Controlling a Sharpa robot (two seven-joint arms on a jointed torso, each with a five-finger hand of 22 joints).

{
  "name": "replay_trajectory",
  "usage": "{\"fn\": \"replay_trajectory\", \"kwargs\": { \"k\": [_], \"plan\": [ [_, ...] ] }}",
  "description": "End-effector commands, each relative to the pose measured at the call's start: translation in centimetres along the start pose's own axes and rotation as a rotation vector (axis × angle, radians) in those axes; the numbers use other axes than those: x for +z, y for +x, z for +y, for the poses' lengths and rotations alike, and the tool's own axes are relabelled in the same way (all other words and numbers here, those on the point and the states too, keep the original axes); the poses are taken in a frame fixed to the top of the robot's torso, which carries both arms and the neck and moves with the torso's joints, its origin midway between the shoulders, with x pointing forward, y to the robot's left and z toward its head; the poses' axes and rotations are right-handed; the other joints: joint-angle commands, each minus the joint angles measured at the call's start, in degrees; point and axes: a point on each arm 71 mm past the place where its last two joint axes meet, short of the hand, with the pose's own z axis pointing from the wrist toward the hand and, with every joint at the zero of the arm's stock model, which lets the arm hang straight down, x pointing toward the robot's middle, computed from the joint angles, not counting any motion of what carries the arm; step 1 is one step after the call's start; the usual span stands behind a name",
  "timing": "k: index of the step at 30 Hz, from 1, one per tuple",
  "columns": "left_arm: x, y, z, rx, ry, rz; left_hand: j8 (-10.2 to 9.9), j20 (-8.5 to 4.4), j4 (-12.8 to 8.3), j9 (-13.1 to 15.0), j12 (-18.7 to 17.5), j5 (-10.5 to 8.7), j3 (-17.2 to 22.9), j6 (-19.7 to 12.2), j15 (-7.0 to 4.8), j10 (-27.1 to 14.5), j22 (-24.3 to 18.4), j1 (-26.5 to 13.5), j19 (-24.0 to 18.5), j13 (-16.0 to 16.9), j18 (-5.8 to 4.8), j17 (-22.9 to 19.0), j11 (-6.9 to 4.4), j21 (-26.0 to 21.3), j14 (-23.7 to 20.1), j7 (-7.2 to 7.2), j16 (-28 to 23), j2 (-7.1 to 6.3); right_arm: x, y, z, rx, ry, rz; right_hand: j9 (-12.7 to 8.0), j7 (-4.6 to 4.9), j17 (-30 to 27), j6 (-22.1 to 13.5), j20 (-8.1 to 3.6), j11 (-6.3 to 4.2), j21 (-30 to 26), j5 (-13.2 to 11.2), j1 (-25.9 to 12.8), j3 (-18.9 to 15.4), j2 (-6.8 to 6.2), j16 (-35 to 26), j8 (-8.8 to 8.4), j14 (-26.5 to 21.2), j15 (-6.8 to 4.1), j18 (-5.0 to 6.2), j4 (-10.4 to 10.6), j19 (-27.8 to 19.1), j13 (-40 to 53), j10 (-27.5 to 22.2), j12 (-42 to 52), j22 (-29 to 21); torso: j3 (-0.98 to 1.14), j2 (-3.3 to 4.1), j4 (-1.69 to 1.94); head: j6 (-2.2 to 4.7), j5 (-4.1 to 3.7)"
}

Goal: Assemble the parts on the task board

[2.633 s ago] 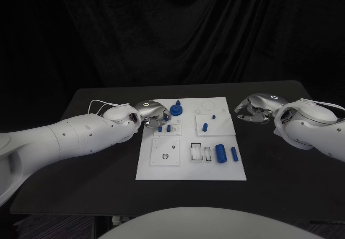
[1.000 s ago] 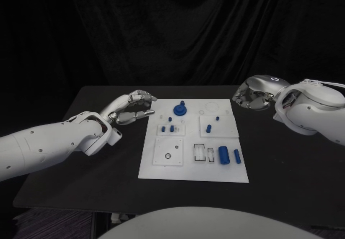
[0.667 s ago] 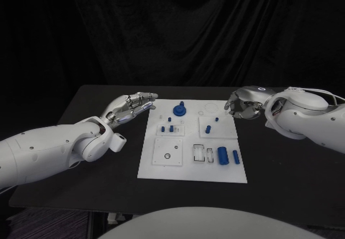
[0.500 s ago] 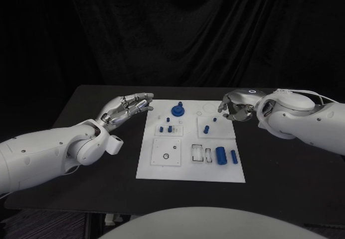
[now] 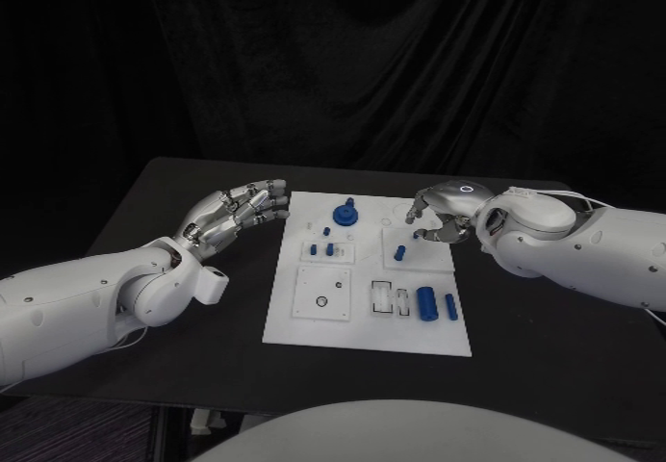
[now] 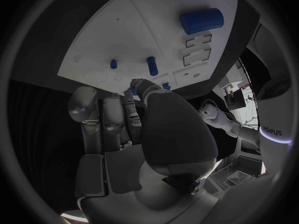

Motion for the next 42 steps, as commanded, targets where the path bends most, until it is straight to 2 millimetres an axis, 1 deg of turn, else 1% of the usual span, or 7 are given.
{"fn": "replay_trajectory", "kwargs": {
  "k": [1,8,14,17,23,30,42],
  "plan": [
    [-0.2,0.2,-1.2,-0.05,0.18,0.017,-0.17,0.59,-0.14,-0.14,0.37,0.75,-0.31,-0.48,0.01,0.01,-0.12,0.24,0.04,-0.2,-0.19,0.19,0.28,0.35,0.6,-0.1,0.41,0.57,0.1,0.3,0.1,-0.027,-0.028,-0.057,0.22,-0.08,0.13,-0.19,-0.16,-0.05,0.66,0.26,-0.29,-0.14,0.24,0.4,-0.27,0.57,-0.05,-0.29,-0.21,0.55,-0.45,0.58,0.2,7.13,-0.91,-0.31,0.03,-0.01,-0.16],
    [-0.7,0.2,-0.7,-0.059,0.166,0.017,-0.08,1.39,-0.49,-0.26,0.94,4.14,0.12,-0.89,0.49,-0.09,-0.53,3.1,0.64,-1.1,0.16,1.34,0.59,0.55,2.15,-0.22,1.52,1.04,0.5,1.9,-0.2,-0.025,-0.018,-0.053,1.21,-0.6,-0.25,-0.48,-0.12,0.19,1.13,3.47,0.6,0.99,0.31,0.95,-0.4,0.65,0.14,-0.38,-1.0,0.88,-2.93,1.81,-0.64,7.25,-1.04,-0.38,0.03,-0.01,-0.42],
    [-0.8,0.1,-0.3,-0.062,0.152,0.016,-0.07,1.87,-0.85,-0.42,1.22,6.34,0.54,-1.23,0.84,-0.17,-0.75,5.31,0.95,-1.58,0.35,1.37,0.79,0.68,2.27,-0.18,2.08,1.07,0.8,2.6,-0.8,-0.029,-0.003,-0.054,1.51,-1.36,-0.62,-0.17,0.05,0.31,0.95,3.24,-0.31,0.84,0.12,0.89,-0.35,0.45,0.33,-0.35,-0.62,0.74,-3.86,2.0,-1.03,7.19,-1.05,-0.39,0.01,-0.01,-0.35],
    [-0.8,0.0,-0.1,-0.063,0.144,0.016,-0.1,2.04,-0.74,-0.48,1.24,6.5,0.56,-1.37,1.0,-0.2,-0.76,5.5,1.11,-1.66,0.37,1.38,0.85,0.76,2.38,-0.17,2.24,1.17,0.9,3.1,-1.2,-0.03,0.005,-0.048,1.46,-1.95,-0.88,-0.63,0.2,0.3,1.11,0.8,-1.44,0.41,0.13,1.14,-0.87,0.44,0.41,-0.36,-0.07,0.79,-5.07,2.27,-1.5,7.2,-0.91,-0.29,-0.12,-0.01,-0.44],
    [-0.9,-0.1,0.2,-0.066,0.138,0.016,-0.11,2.43,-0.84,-0.56,1.32,7.28,0.71,-1.55,1.25,-0.22,-0.81,6.37,1.49,-1.88,0.48,1.38,0.97,0.96,2.54,-0.24,2.62,1.25,0.9,3.7,-1.6,-0.005,0.015,-0.041,1.55,-1.25,-0.91,-0.09,0.26,0.34,1.92,0.96,-1.28,0.62,0.44,1.59,-0.82,0.62,0.47,-0.5,-0.23,1.17,-6.55,2.81,-2.4,7.4,-0.82,-0.26,-0.06,-0.01,-0.65],
    [-0.8,-0.1,0.5,-0.071,0.137,0.021,-0.04,2.53,-1.02,-0.46,1.39,7.87,0.84,-1.33,1.28,-0.2,-0.87,6.96,1.59,-1.99,0.56,1.37,1.01,1.0,2.57,-0.24,2.8,1.3,1.1,4.2,-2.0,0.0,0.025,-0.032,2.0,-0.52,-1.78,0.27,0.2,0.26,1.6,-0.58,-1.36,0.37,0.58,1.21,-0.73,0.21,0.34,-0.43,-0.45,1.0,-8.25,3.93,-3.13,7.32,-1.08,-0.42,0.12,-0.01,-1.57],
    [-0.5,0.0,1.0,-0.077,0.129,0.028,0.14,2.75,-0.93,-0.33,1.46,8.4,0.87,-0.9,1.46,-0.19,-0.93,7.4,1.77,-2.12,0.64,1.35,1.03,1.1,2.69,-0.09,3.06,1.38,1.1,5.5,-2.0,0.027,0.037,0.003,3.27,-0.27,-2.29,0.9,-0.01,-0.16,2.14,-1.42,-0.91,0.46,1.34,1.4,-0.2,0.14,0.07,-0.54,-0.95,1.17,-10.04,7.03,-3.13,7.49,-1.19,-0.47,-0.05,-0.01,-1.55]
  ]
}}
